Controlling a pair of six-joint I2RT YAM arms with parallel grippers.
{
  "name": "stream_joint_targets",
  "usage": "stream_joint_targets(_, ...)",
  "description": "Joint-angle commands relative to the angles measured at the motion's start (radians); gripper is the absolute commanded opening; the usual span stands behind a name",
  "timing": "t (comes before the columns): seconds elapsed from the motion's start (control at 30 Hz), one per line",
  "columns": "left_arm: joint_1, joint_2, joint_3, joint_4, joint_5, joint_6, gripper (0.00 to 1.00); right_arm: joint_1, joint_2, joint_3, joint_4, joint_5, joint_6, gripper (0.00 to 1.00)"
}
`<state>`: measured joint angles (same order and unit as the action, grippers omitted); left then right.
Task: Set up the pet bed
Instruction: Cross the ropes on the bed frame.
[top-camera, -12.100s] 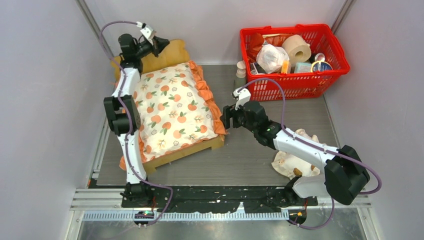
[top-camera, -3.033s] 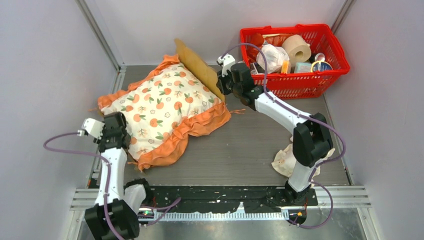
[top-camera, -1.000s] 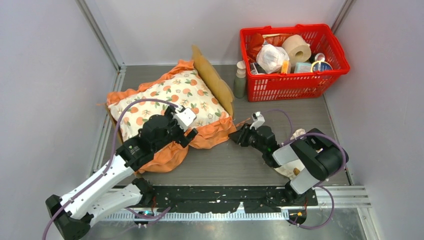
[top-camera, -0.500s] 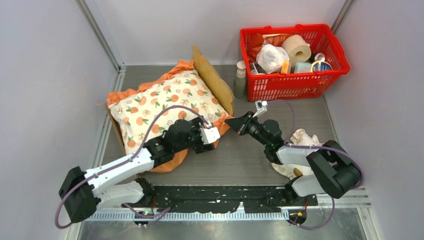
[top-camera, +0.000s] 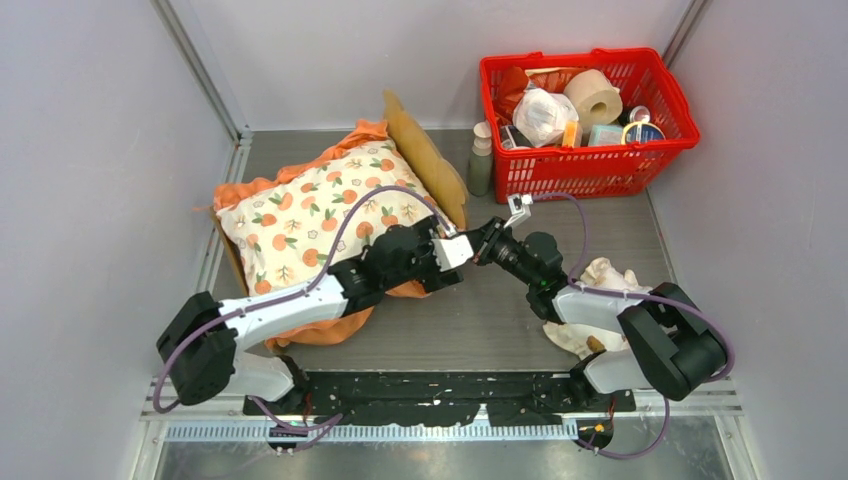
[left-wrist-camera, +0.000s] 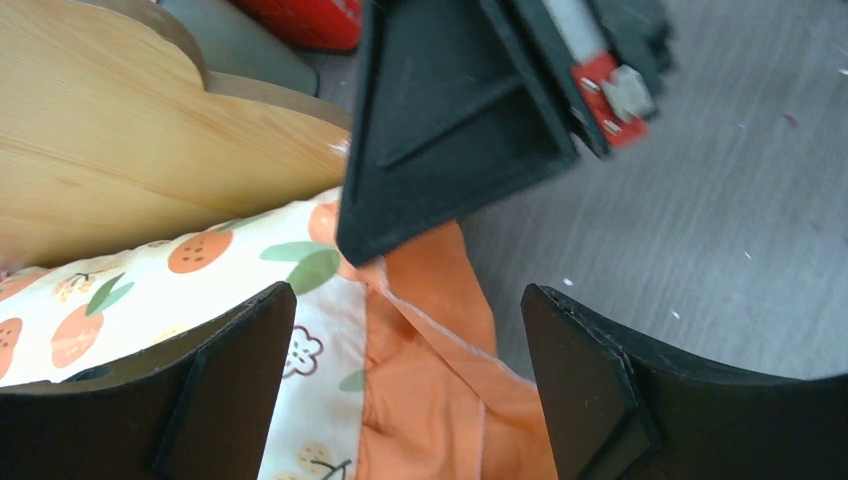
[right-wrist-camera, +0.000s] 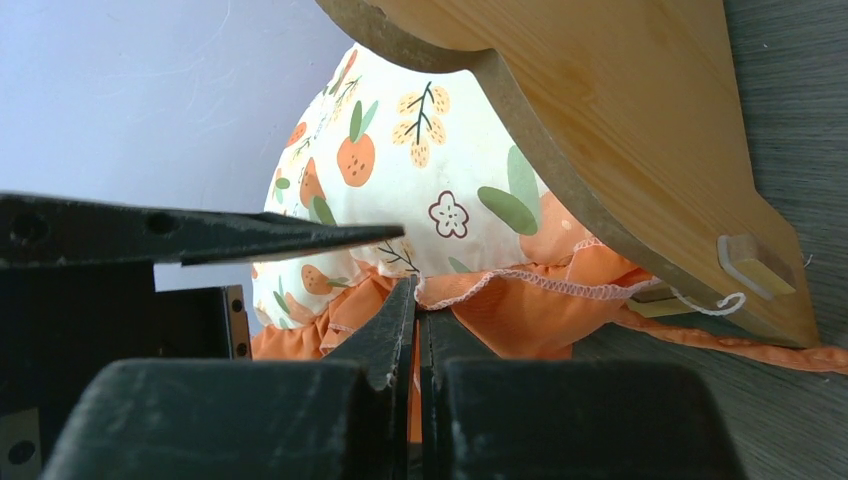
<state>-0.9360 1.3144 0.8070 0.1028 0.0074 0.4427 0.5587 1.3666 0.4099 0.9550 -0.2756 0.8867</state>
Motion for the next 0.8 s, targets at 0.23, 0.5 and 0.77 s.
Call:
stream_joint_targets(0.23, 0.0, 0.161, 0.148, -0.009, -0.173, -0.044, 0.48, 0.0, -0.082, 0.021, 0.018, -0.005, 0.004, 0.05)
stream_joint_targets(0.5, 0.161, 0.099, 0.179, -0.044, 0.055, -0.249, 0.0, -0.007, -0.194, 0.001, -0.108, 0.07, -0.241, 0.53)
stream_joint_targets(0.77, 0.288, 0.04, 0.177, 0.006, 0.174, -0.32, 0.0, -0.01, -0.197, 0.019, -0.311, 0.117, -0.609, 0.5)
